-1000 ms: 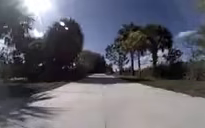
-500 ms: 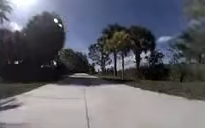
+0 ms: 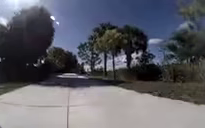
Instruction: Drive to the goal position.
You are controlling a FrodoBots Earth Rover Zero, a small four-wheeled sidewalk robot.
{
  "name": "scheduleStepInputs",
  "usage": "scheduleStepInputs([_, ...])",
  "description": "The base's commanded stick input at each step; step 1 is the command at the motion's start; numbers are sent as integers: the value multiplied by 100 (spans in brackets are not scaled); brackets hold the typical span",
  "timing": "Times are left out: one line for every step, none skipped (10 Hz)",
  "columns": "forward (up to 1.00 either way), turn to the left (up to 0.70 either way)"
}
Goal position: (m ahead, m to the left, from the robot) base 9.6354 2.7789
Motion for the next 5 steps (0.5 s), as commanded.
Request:
scheduleStepInputs([85, 0])
scheduleStepInputs([85, 0])
scheduleStepInputs([85, 0])
scheduleStepInputs([85, 0])
scheduleStepInputs([85, 0])
